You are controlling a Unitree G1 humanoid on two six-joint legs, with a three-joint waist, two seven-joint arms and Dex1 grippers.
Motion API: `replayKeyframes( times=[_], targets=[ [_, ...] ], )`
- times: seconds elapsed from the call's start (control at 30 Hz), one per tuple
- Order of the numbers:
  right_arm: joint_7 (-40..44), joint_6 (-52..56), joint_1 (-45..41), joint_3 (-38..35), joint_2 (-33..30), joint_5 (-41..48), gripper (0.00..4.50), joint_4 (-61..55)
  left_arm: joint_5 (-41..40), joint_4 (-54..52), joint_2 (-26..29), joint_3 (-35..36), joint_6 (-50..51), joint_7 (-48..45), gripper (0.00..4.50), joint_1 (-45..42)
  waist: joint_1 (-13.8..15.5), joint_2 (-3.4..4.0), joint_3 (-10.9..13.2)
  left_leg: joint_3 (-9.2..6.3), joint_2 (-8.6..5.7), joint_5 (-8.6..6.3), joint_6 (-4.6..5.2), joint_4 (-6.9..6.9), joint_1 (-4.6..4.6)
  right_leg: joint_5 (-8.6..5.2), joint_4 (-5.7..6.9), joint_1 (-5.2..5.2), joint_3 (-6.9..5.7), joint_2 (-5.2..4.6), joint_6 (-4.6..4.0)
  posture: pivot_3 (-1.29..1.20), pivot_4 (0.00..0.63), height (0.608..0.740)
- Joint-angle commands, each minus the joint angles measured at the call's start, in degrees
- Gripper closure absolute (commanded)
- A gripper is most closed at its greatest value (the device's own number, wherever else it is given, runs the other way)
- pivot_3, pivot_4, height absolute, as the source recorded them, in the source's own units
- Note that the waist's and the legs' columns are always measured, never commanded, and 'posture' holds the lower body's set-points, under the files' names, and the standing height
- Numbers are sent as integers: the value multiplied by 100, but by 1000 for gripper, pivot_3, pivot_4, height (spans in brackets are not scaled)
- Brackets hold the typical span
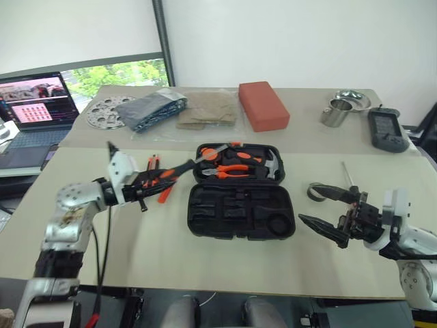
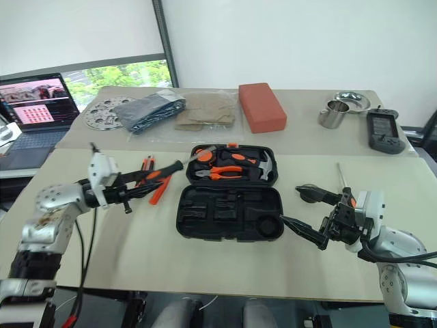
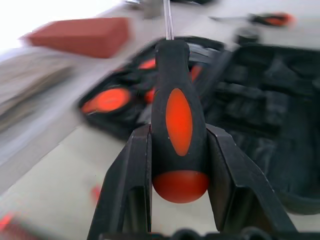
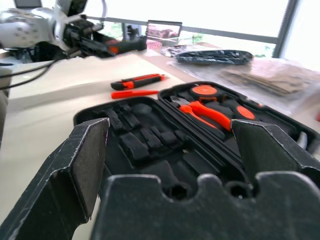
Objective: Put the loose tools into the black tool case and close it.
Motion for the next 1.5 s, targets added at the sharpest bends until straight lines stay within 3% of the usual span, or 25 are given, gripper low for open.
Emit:
replayKeyframes(
  times=[0.03, 0.23, 0.4, 0.67, 1.1, 1.5],
  targets=[
    [-64, -77, 156, -277, -11, 115, 0, -305, 548, 1316, -235, -513, -1028, -796, 3558, -1131, 6, 0, 1, 2, 0, 0, 0, 3, -9, 0, 0, -7, 1, 10, 0, 0, 150, 740],
    [-367, -131, 647, -616, 129, 139, 0, -654, 1322, 3564, -849, -1020, -2266, -1268, 3558, -2567, 1, 0, 0, 11, -8, 0, 2, 24, -51, -2, -4, -12, 5, 37, 3, 0, 150, 740],
    [-493, -128, 933, -806, 187, 173, 0, -887, 1485, 4322, -1125, -1015, -2637, -1598, 3558, -2970, -8, 0, 1, 0, 4, 0, 3, 33, -59, -2, -1, -15, 14, 71, 5, 0, 150, 740],
    [-610, -169, 1333, -1041, 426, 333, 0, -1100, 1856, 4662, -1546, -1018, -2629, -1102, 3558, -3007, 11, -1, 1, -10, 5, 0, 4, 50, -61, -4, 15, -12, 18, 79, 8, 0, 150, 740],
    [-435, -234, 1298, -1121, 602, 559, 0, -931, 2342, 4908, -1433, -1019, -2407, -661, 3558, -3050, 1, 3, -1, -14, 5, 0, 4, 53, -56, -4, 23, -10, 19, 83, 8, 0, 150, 740],
    [-354, -167, 1403, -1155, 517, 649, 0, -934, 2406, 4753, -1287, -1122, -2165, -1039, 3558, -3007, -2, 7, -3, -14, 6, 1, 4, 57, -52, -4, 32, -8, 19, 85, 8, 0, 150, 740]
  ],
)
